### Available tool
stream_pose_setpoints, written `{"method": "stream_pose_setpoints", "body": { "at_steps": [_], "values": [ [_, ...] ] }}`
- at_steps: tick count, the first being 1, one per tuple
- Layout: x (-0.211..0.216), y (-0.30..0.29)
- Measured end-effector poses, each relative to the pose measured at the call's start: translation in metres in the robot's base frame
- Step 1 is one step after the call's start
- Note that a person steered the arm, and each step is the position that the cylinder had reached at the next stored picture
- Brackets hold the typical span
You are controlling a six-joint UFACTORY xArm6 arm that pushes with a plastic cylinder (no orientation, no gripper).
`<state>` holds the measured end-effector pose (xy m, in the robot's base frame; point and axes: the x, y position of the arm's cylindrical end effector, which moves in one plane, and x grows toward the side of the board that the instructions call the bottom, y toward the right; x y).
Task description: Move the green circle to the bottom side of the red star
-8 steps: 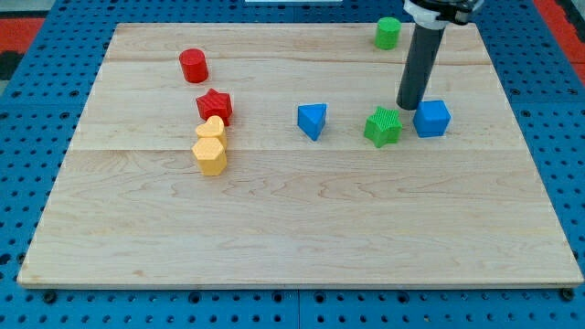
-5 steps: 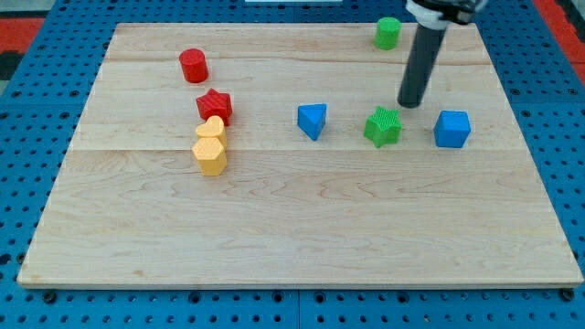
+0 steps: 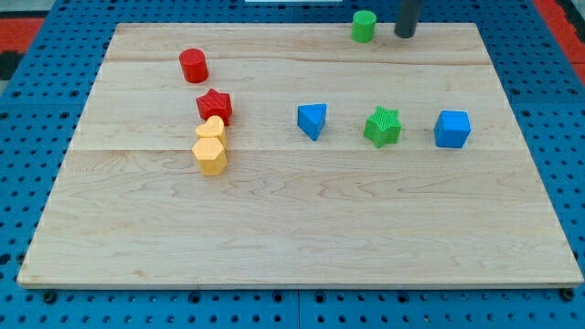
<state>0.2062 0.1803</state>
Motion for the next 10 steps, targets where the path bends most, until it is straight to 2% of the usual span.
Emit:
{"method": "stream_pose_setpoints", "body": {
  "at_steps": [1, 2, 3, 4, 6, 7, 8, 9, 10],
  "values": [
    [-0.015, -0.01],
    [-0.014, -0.051],
    [-0.007, -0.145],
    [0.002, -0.18],
    [0.007, -0.188],
    [0.07, -0.188],
    [0.078, -0.187],
    [0.056, -0.169],
    [-0.012, -0.135]
  ]
}}
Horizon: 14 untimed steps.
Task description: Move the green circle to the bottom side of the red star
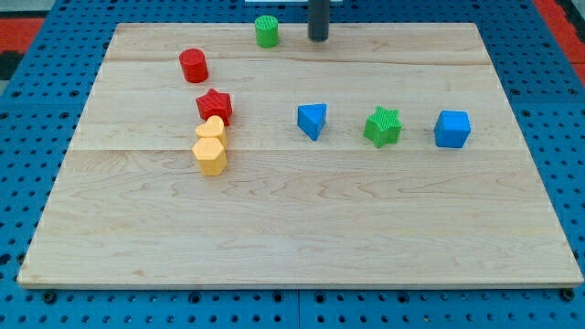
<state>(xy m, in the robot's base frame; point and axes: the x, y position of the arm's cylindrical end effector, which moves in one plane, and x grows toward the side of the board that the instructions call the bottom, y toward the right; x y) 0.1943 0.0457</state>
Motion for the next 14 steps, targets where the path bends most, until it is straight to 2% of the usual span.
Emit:
{"method": "stream_pose_setpoints", "body": {
  "at_steps": [1, 2, 3, 4, 5, 6, 7, 8, 9, 10, 11, 13, 14],
  "values": [
    [-0.002, -0.007],
    [0.001, -0.071],
    [0.041, -0.11],
    [0.076, -0.109],
    [0.03, -0.063],
    [-0.002, -0.102],
    [-0.003, -0.206],
    [0.005, -0.244],
    [0.034, -0.182],
    [0.04, -0.114],
    [0.034, -0.126],
    [0.081, -0.094],
    [0.067, -0.076]
  ]
}}
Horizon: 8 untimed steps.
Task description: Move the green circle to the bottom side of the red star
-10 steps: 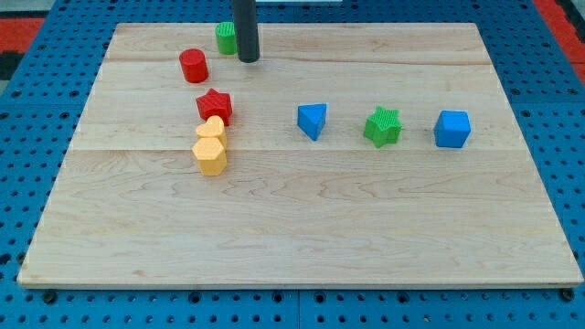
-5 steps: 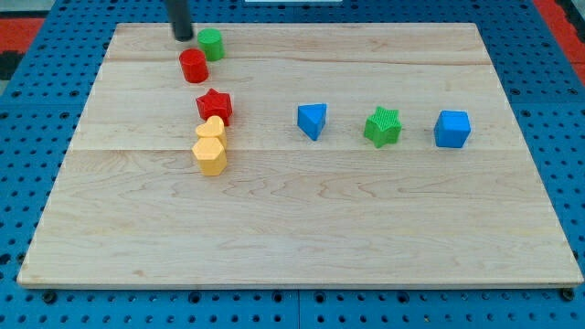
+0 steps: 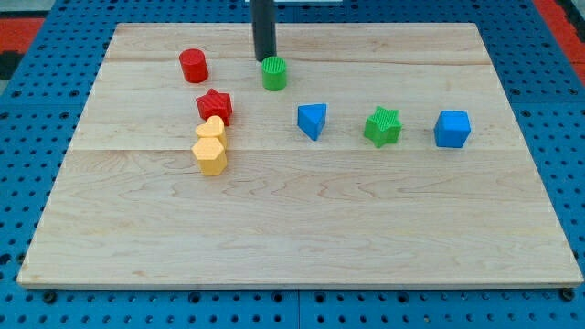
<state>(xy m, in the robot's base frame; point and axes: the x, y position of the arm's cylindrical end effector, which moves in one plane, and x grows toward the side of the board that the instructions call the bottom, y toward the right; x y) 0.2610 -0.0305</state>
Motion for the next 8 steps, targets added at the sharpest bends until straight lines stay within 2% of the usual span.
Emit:
{"method": "stream_pose_setpoints", "body": {
  "at_steps": [1, 2, 3, 4, 5, 6, 7, 8],
  "values": [
    [0.007, 0.018],
    [0.05, -0.017],
    [0.097, -0.027],
    [0.115, -0.031],
    [0.104, 0.007],
    [0.151, 0.023],
    [0.186, 0.007],
    [0.174, -0.018]
  ]
}}
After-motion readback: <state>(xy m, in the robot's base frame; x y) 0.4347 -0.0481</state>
